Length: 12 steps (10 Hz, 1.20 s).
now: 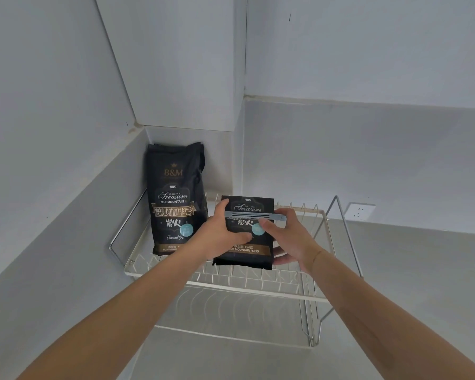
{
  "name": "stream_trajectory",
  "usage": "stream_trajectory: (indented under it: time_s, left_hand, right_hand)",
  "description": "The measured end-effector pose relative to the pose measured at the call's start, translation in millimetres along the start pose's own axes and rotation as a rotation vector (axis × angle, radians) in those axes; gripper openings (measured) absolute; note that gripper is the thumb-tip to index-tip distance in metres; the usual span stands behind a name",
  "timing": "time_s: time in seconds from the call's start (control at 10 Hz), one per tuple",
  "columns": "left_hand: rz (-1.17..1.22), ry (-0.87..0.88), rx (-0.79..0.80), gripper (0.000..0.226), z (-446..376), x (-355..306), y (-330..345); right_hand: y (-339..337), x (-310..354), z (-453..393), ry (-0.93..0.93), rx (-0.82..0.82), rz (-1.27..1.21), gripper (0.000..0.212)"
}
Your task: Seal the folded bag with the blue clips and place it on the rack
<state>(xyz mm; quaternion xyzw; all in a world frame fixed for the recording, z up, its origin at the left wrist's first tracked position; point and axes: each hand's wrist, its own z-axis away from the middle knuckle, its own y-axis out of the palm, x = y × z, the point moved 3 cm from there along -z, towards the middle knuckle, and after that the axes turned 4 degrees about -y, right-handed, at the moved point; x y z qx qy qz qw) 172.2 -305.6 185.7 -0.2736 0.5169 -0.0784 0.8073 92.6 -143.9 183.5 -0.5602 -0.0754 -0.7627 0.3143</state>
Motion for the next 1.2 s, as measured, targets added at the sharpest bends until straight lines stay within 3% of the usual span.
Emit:
stream_trajectory:
  time_s: [0.3, 0.6, 1.1, 1.2]
  left_hand:
    - [-0.017, -0.034, 0.087, 0.105, -7.6, 1.7, -1.6]
    - [0.036, -0.044, 0.080, 0.100, -7.2, 5.5, 2.0]
    - [0.101, 0.007, -0.026, 0.092, 2.9, 13.6, 7.4]
    - [0.063, 0.040, -0.135, 0.087, 15.8, 12.4, 4.6]
  right_hand:
    - [-1.6, -6.2, -4.5, 0.019, 0.049, -0.014, 0.060]
    - [2.3, -10.0, -5.6, -0.033, -0.028, 0.014, 0.060]
    - [3.8, -4.8, 6.7, -0.081, -0.068, 0.126, 0.060]
    - [-3.1, -3.5, 15.8, -0.142, -0.096, 0.246, 0.062]
